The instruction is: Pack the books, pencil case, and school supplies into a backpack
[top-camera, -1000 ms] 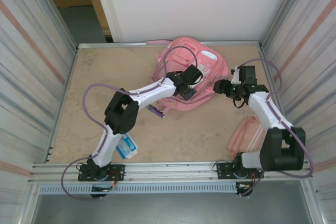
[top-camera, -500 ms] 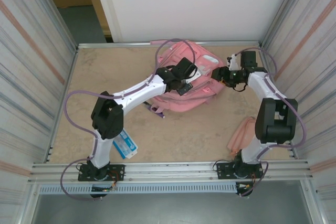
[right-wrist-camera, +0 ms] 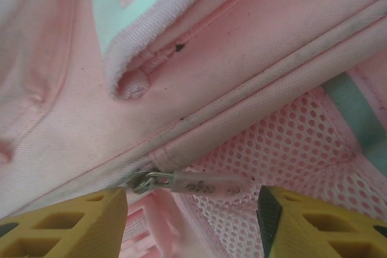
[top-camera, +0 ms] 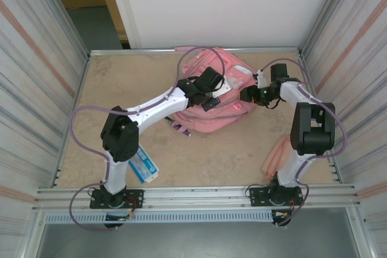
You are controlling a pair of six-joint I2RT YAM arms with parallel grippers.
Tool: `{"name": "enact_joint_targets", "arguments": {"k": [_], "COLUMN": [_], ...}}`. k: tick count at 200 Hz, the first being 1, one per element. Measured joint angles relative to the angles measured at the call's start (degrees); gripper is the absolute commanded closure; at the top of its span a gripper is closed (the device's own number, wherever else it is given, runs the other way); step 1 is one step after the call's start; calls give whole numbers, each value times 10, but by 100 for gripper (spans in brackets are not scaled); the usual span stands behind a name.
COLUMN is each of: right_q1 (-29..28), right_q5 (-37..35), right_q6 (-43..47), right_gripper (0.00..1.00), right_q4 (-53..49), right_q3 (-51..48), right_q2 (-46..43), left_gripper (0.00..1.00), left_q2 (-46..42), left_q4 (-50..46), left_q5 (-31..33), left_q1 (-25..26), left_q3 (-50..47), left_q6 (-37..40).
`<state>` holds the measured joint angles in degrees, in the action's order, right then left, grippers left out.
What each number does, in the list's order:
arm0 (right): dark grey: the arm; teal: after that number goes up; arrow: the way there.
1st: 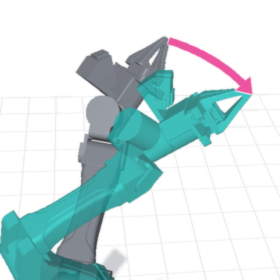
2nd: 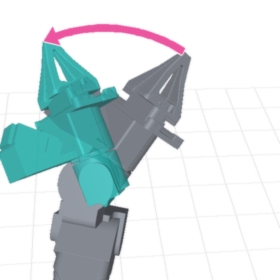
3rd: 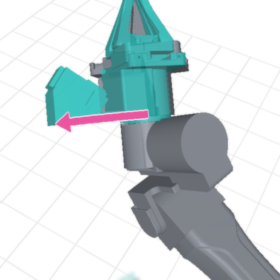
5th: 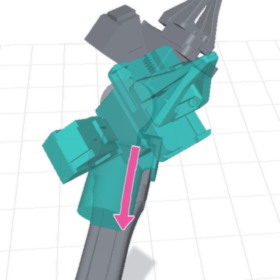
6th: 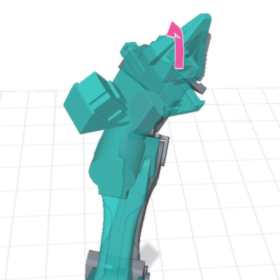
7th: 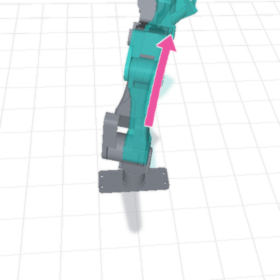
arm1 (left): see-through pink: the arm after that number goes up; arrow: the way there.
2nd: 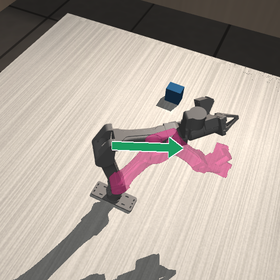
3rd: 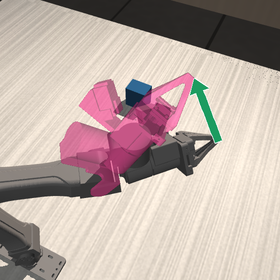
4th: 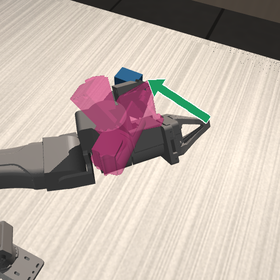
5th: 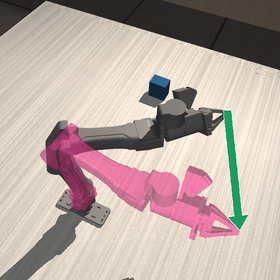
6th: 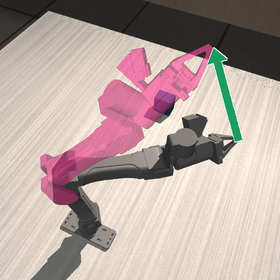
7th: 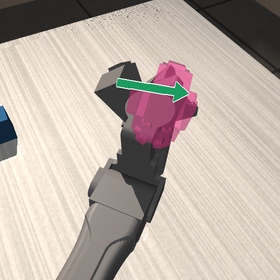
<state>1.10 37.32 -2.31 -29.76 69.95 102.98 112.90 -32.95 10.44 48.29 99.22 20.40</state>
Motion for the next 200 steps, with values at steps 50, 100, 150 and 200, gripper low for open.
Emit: {"name": "enact_joint_targets", "arguments": {"k": [50, 100, 150, 200], "right_q1": [-1, -2, -4, -8], "right_q5": [70, 104, 109, 111], "right_q6": [64, 120, 137, 148], "right_gripper": [43, 42, 66, 85], "right_q4": [3, 3, -11, -17], "right_q3": [11, 10, 6, -17], "right_q2": [35, 35, 27, -12], "left_gripper": [100, 100, 100, 100], "left_q2": [-19, -23, -29, -37], "left_q4": [3, -8, -24, -24], "left_q5": [-45, -76, -94, -106], "left_q1": [-19, -24, -33, -42], "left_q3": [-16, -16, -16, -16], "left_q6": [19, 43, 55, 55]}}
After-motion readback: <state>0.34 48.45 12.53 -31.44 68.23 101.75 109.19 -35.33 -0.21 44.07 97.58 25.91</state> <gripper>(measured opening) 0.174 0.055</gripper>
